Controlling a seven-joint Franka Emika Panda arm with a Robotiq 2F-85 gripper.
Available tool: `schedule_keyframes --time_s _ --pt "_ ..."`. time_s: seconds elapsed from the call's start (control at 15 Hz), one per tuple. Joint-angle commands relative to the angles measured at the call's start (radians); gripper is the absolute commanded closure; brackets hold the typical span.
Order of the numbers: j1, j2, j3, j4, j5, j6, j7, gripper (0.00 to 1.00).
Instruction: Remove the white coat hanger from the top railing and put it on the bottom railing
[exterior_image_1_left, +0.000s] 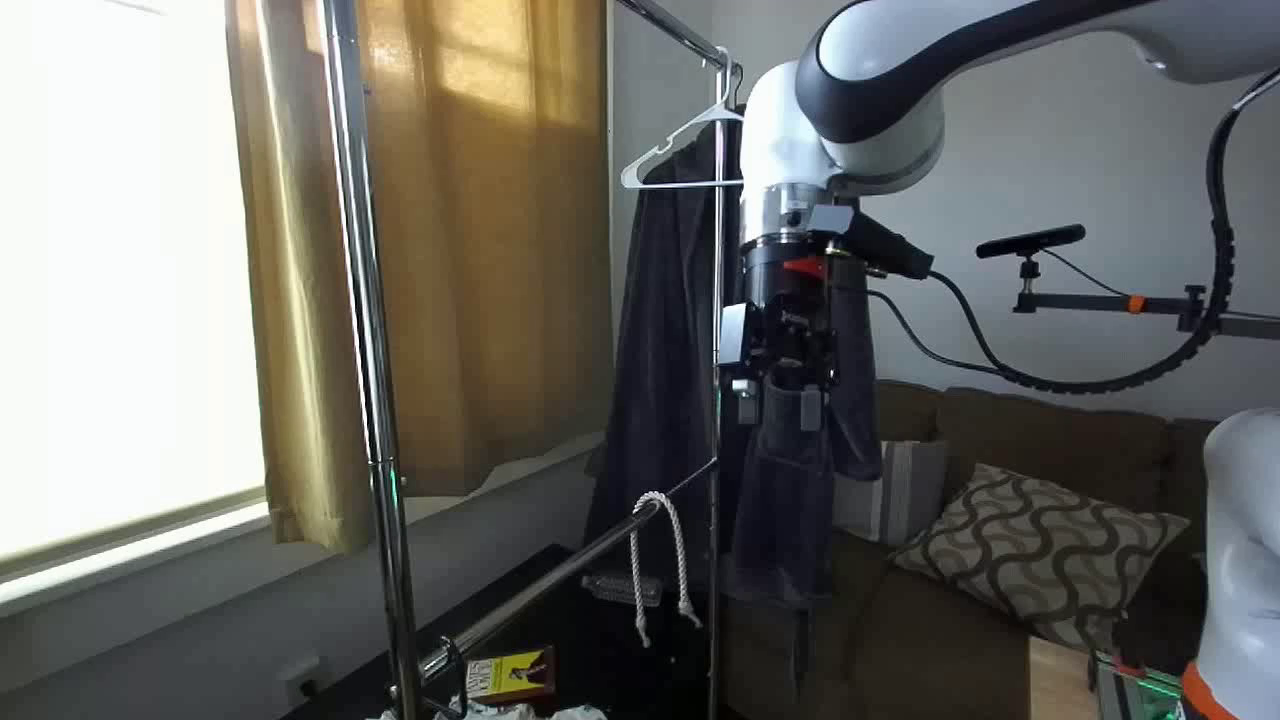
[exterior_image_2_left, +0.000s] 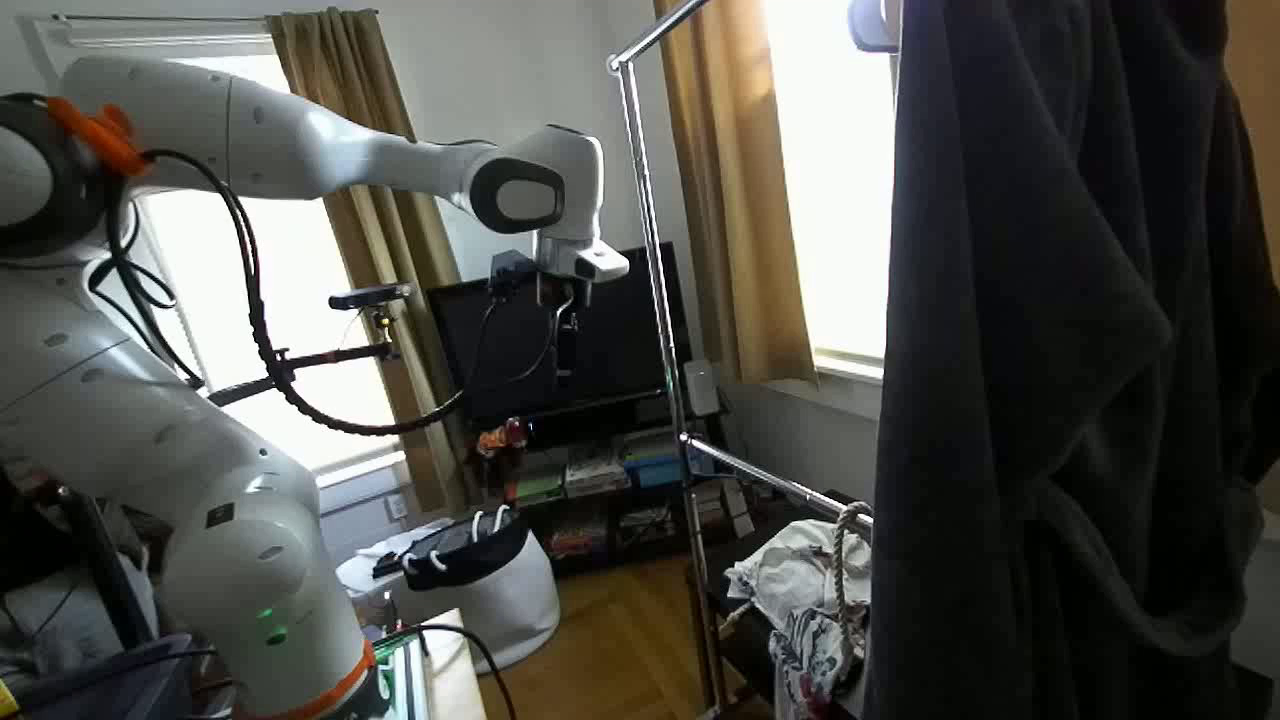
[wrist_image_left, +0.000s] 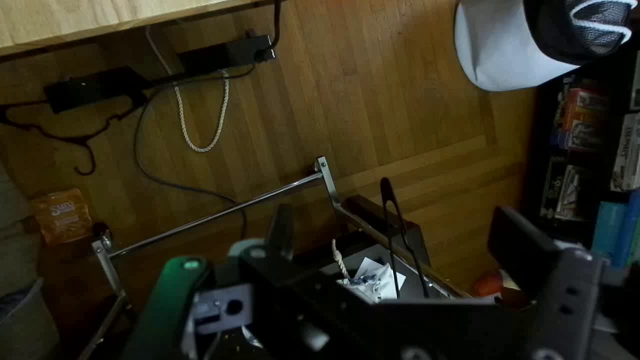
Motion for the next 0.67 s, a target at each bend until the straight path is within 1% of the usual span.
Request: schedule_keyframes --time_s 0.0,0.27,0.33,0.4,0.47,0.6 --pt "-0.016 0.0 0.013 0.002 0.005 -0.004 -0.005 0.0" --pt "-0.016 0.0 0.013 0.002 0.005 -0.004 -0.005 0.0" --pt "-0.028 -0.015 -0.002 0.007 0.012 0.013 -0.007 0.0" --pt "-0.055 -0.046 -0.008 0.01 -0.004 0.048 0.027 0.0" --pt "-0.076 -0.063 -0.021 0.03 -0.018 0.054 0.036 0.0" --pt "-0.122 -0.097 -0.056 0.103 -0.039 0.023 0.044 0.0"
